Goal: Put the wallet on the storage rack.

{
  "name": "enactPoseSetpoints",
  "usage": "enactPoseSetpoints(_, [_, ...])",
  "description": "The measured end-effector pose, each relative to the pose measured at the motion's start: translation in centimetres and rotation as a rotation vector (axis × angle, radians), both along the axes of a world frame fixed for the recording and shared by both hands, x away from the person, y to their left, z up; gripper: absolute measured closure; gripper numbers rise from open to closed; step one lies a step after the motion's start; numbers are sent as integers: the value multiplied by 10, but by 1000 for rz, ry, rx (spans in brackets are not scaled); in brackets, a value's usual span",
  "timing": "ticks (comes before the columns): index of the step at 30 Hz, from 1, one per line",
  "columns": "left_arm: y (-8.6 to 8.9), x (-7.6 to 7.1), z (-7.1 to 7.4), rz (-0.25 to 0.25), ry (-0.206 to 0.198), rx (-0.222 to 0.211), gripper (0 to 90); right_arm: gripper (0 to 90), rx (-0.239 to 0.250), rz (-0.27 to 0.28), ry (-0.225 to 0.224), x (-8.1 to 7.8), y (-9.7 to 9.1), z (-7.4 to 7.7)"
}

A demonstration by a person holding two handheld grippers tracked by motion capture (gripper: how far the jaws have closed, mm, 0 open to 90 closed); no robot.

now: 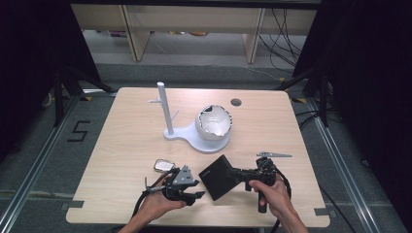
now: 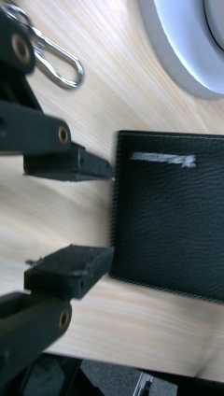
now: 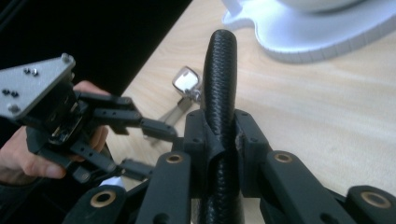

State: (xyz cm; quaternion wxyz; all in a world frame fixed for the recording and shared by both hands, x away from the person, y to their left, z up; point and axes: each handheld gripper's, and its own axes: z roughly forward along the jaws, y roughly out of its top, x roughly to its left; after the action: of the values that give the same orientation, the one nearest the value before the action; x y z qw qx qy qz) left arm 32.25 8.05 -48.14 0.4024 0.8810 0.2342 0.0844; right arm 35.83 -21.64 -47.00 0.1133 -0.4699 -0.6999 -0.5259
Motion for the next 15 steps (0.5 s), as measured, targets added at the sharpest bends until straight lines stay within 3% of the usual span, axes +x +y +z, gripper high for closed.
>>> enactPoseSetpoints(1, [3, -2, 1, -1, 0, 4, 498, 780, -6, 7, -29, 1, -2, 1])
enactPoseSetpoints(2, [4, -5, 1, 16, 0, -15, 479, 780, 0, -2, -15, 1, -2, 3])
enactPoseSetpoints(3, [11, -7, 3, 26, -5, 6, 468, 780, 3, 4, -61, 4, -5, 4])
enactPoseSetpoints(4, [11, -7, 3, 26, -5, 6, 456, 780, 8, -11, -24, 3, -6, 9])
enactPoseSetpoints(6, [16, -9, 4, 35, 3, 10, 418, 780, 4, -14, -15, 3, -8, 11])
enactPoseSetpoints(7, [21, -10, 4, 53, 4, 19, 402, 780, -1, -13, -78, 8, -10, 12])
enactPoseSetpoints(14, [39, -16, 6, 104, -4, 22, 351, 780, -3, -44, -104, 19, -16, 24])
enactPoseSetpoints(15, [47, -18, 6, 121, -2, 4, 348, 780, -8, -41, -132, 22, -17, 25])
